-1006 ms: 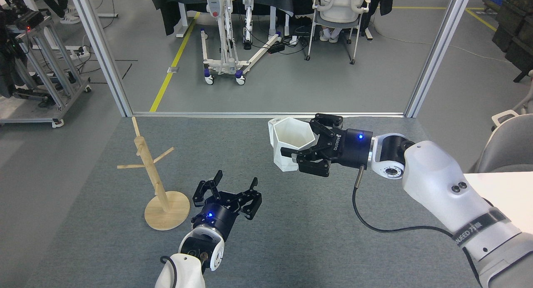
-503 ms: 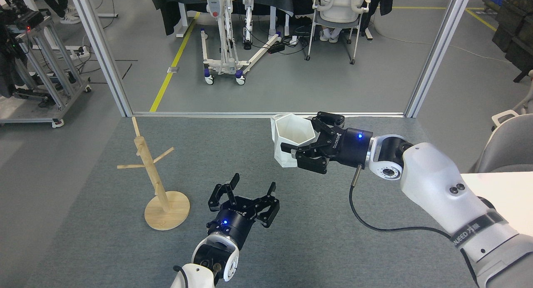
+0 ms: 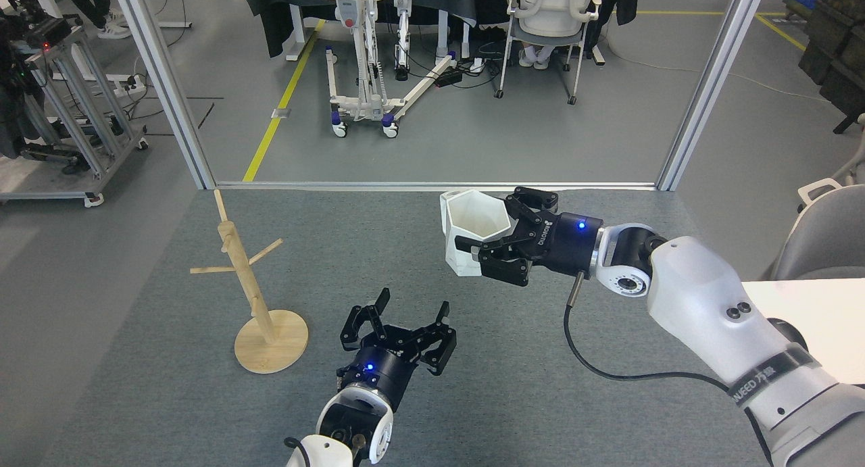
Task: Hang cup on storage rack
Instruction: 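Move the left gripper up under the cup held by the right gripper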
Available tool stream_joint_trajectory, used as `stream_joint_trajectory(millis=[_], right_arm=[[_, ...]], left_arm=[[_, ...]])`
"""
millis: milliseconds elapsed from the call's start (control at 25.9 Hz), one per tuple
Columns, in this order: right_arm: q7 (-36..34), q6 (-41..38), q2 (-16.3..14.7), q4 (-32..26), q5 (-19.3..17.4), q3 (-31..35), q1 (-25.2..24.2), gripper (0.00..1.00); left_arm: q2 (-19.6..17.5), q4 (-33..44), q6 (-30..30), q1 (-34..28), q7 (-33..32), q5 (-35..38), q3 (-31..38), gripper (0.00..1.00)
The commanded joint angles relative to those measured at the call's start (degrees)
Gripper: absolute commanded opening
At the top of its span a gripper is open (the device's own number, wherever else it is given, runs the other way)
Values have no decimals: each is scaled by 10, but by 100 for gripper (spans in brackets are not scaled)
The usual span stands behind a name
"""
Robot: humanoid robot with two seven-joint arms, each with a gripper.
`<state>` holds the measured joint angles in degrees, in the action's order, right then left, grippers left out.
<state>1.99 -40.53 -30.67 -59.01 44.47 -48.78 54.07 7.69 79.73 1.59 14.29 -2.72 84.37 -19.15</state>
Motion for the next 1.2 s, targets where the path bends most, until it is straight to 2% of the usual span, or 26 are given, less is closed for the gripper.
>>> stream_joint_trajectory(millis=[0, 193, 464, 851, 1161], right_arm=[[0, -4, 1, -1, 0, -1, -3, 11], [0, -2, 6, -1, 0, -1, -5, 11], [0, -2, 9, 0, 0, -2, -5, 11], [-1, 0, 14, 0, 0, -2, -10, 12], [-1, 1, 19, 1, 0, -1, -11, 12]], left_arm=[[0, 1, 25, 13, -15, 0, -30, 99], [0, -4, 57, 25, -18, -1, -45, 99], [1, -49, 54, 64, -18, -1, -45, 99], [2, -62, 52, 102, -44, 0, -52, 99], [1, -30, 59, 101, -47, 0, -74, 99]])
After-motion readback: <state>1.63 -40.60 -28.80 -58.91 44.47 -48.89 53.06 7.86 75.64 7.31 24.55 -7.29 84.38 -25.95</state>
